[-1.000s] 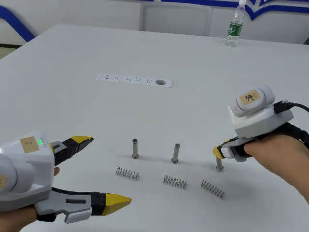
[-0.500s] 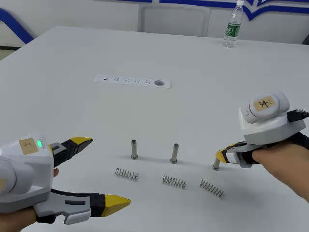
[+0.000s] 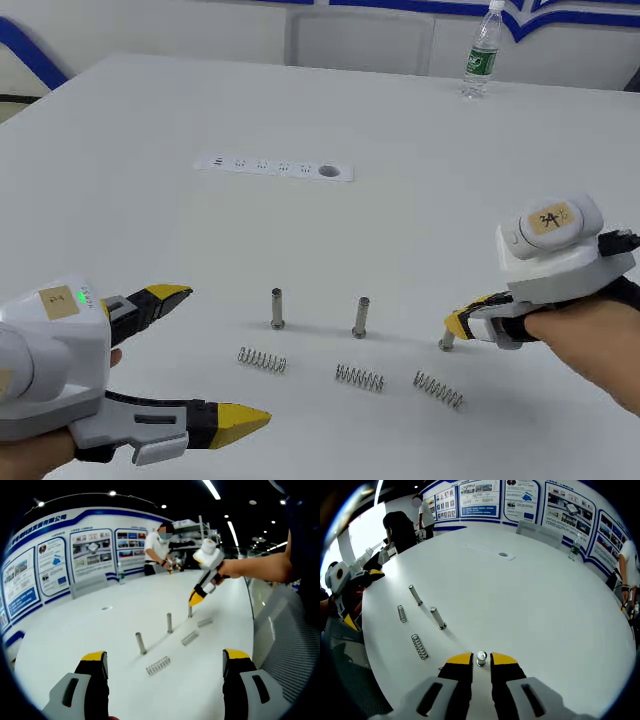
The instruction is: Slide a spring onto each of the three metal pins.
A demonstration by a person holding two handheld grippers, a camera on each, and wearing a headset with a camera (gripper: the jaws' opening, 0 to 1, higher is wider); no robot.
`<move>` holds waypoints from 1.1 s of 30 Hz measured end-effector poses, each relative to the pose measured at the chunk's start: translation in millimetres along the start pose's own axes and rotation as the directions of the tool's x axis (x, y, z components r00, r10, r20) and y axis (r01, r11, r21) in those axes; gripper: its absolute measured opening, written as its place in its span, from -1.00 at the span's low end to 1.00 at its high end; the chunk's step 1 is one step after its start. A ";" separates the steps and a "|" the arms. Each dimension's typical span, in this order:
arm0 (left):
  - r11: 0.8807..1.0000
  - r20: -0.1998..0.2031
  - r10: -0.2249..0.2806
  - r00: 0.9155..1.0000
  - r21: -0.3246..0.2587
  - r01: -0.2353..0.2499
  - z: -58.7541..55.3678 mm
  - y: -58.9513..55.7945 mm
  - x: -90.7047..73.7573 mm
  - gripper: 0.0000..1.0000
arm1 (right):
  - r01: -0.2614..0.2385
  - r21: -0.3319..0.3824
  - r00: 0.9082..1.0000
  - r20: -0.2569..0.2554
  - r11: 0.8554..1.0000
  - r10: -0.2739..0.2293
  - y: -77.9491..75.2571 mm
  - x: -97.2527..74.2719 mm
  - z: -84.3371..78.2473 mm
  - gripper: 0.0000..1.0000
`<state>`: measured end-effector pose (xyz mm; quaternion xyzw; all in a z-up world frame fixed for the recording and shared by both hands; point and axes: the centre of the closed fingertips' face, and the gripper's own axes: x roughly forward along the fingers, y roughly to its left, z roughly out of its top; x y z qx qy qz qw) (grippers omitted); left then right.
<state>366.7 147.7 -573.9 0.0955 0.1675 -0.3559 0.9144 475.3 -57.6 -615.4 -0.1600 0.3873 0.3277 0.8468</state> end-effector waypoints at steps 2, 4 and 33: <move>1.000 -0.005 -0.006 1.000 0.001 0.006 -1.4 -0.8 1.1 0.93 | 0.003 -0.005 1.000 0.011 1.000 -0.003 -0.2 -2.4 1.6 -0.67; 1.000 -0.011 -0.010 1.000 0.002 0.010 -3.1 -1.2 2.6 0.93 | 0.011 -0.012 1.000 0.023 1.000 -0.010 -0.3 -6.0 3.5 -0.62; 0.990 -0.173 -0.118 0.978 0.062 0.130 -47.8 19.9 34.6 0.15 | -0.054 -0.051 0.977 0.205 0.997 0.063 28.6 -56.6 2.3 -0.43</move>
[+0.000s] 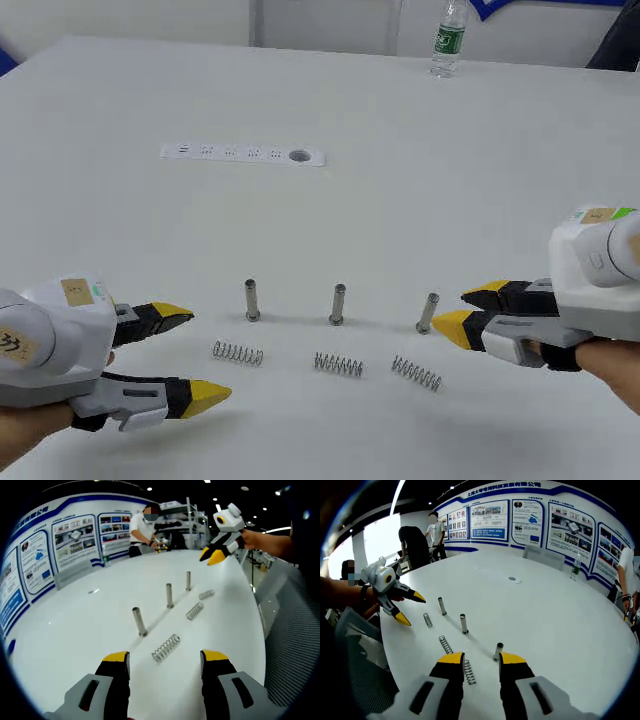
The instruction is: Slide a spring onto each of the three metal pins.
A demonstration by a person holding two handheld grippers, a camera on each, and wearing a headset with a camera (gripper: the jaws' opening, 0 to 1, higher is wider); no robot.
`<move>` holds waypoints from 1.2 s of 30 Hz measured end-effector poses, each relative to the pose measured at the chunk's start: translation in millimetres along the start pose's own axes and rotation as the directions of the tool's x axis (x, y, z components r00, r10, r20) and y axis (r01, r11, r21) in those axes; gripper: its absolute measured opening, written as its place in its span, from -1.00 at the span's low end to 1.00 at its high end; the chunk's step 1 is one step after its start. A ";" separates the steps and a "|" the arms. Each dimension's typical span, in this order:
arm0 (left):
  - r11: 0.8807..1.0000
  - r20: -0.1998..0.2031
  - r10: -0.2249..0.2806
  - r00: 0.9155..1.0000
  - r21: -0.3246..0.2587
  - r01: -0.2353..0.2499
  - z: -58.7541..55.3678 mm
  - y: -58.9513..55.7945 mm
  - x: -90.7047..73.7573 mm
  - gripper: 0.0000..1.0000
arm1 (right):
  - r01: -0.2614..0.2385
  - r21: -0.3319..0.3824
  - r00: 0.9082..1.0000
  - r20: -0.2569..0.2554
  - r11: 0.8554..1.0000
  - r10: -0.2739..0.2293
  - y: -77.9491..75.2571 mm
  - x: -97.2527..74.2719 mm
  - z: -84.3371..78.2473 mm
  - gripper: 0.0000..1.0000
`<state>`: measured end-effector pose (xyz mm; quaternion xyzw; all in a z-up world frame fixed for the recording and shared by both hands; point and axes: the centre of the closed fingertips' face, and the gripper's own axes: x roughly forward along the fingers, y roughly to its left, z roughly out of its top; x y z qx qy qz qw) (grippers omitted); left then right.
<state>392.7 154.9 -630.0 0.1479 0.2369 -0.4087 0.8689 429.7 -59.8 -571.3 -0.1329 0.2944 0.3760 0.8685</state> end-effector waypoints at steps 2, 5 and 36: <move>1.000 -0.008 -0.014 1.000 0.014 0.014 -0.1 0.6 3.1 0.12 | 0.003 -0.001 1.000 0.007 1.000 -0.003 0.0 -1.0 1.3 -0.43; 0.999 -0.024 -0.032 0.999 0.029 0.033 -1.9 2.5 7.2 0.01 | 0.003 -0.003 1.000 0.012 1.000 -0.003 1.6 -1.9 2.7 -0.44; 0.985 -0.126 -0.153 0.980 0.055 0.161 -16.6 -12.0 17.6 -0.51 | 0.002 -0.004 1.000 0.022 1.000 -0.002 8.4 -5.0 1.1 -0.45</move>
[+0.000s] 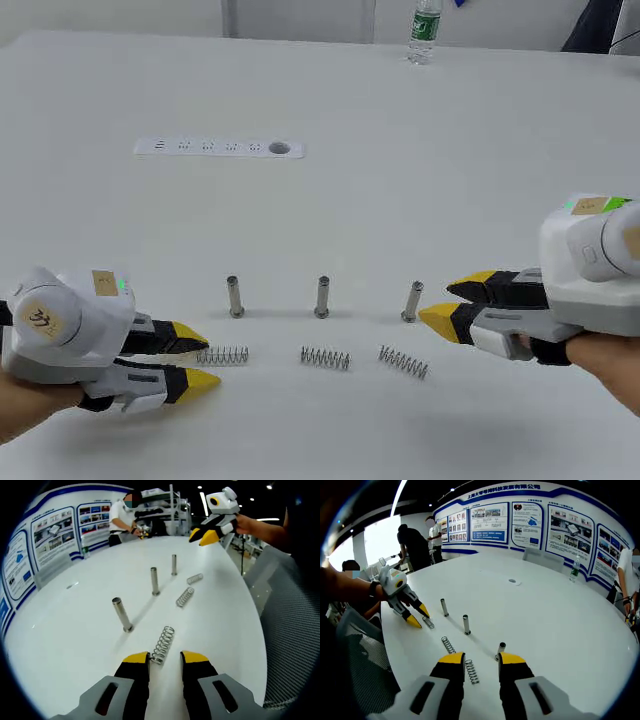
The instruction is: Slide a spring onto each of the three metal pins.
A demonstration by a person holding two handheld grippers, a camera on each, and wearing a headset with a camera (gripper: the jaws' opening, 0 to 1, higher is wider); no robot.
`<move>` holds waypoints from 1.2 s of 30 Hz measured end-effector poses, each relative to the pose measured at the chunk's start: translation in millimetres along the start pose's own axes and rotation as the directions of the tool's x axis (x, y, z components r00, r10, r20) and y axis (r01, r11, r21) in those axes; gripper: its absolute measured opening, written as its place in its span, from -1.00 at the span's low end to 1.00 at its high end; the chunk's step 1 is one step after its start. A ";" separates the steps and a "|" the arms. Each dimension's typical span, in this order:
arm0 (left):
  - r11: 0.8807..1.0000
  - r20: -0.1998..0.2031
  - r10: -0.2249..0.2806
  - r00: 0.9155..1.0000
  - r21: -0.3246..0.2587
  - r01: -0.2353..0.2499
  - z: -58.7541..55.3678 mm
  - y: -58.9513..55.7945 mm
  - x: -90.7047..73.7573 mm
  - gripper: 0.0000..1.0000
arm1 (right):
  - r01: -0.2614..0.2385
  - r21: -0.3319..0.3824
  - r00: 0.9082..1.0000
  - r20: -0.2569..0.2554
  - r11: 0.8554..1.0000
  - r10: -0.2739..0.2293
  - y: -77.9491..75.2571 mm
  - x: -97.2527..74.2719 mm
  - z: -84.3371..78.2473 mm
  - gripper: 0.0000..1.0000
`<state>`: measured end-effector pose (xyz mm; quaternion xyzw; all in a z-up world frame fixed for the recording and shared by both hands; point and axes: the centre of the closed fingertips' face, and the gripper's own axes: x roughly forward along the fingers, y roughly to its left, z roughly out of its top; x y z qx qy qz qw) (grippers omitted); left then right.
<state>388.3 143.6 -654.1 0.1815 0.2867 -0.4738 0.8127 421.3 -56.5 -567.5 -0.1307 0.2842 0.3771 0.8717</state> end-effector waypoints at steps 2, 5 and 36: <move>1.000 -0.004 -0.001 1.000 0.008 0.001 -0.8 -1.0 -0.1 -0.57 | -0.001 -0.002 1.000 0.002 1.000 0.001 0.4 0.3 0.6 -0.45; 1.000 -0.009 0.000 1.000 0.011 0.000 -2.0 -1.3 -0.1 -0.61 | -0.004 -0.003 1.000 0.005 1.000 0.004 1.0 0.3 2.0 -0.45; 0.995 0.046 -0.054 0.997 0.082 0.050 26.2 -33.0 -6.6 -0.81 | -0.240 -0.178 0.971 -0.020 0.954 0.240 68.1 13.5 7.2 -0.47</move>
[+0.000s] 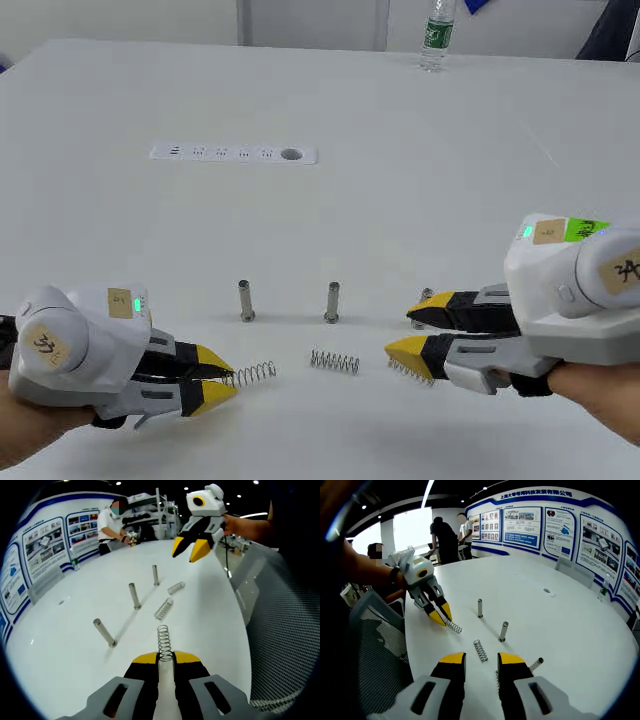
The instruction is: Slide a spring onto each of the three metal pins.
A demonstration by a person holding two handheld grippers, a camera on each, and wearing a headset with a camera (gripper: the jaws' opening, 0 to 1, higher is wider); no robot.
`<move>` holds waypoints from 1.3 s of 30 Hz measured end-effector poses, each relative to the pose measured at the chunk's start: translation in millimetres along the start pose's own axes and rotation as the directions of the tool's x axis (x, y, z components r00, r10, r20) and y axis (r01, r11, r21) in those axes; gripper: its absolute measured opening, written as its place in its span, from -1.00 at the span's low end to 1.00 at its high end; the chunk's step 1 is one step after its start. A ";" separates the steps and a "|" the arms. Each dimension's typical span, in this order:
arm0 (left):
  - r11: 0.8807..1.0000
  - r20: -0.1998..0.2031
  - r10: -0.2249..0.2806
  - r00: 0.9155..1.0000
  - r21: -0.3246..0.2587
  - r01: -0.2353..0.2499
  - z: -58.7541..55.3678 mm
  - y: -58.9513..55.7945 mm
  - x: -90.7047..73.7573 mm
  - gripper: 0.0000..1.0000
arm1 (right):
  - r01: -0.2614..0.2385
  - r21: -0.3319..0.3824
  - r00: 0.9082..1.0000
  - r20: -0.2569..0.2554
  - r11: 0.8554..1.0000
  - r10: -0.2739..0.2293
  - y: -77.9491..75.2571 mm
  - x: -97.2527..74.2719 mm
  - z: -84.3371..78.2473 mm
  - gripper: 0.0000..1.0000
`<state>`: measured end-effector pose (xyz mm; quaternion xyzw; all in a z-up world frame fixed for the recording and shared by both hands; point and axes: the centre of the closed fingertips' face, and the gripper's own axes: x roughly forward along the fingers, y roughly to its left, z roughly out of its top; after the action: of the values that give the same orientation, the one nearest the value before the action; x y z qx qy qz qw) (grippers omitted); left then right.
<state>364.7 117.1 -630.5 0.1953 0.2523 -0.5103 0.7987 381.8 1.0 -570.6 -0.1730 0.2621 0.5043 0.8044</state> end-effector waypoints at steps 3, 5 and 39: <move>1.000 0.029 -0.010 1.000 0.019 0.010 13.1 -5.1 -1.5 -0.81 | -0.049 -0.025 0.999 -0.003 0.999 0.049 11.2 5.1 2.3 -0.48; 0.999 0.045 -0.018 0.999 0.034 0.016 21.4 -8.7 -2.6 -0.81 | -0.080 -0.046 0.997 -0.004 0.996 0.080 18.8 8.3 4.2 -0.48; 0.989 0.215 -0.133 0.968 0.087 0.117 86.3 -54.5 -6.1 -0.81 | -0.260 -0.150 0.965 0.001 0.954 0.263 59.7 10.4 20.3 -0.69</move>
<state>330.3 50.4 -561.0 0.1504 0.1551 -0.5869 0.7803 336.7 45.2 -561.4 -0.1911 0.2362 0.6263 0.7180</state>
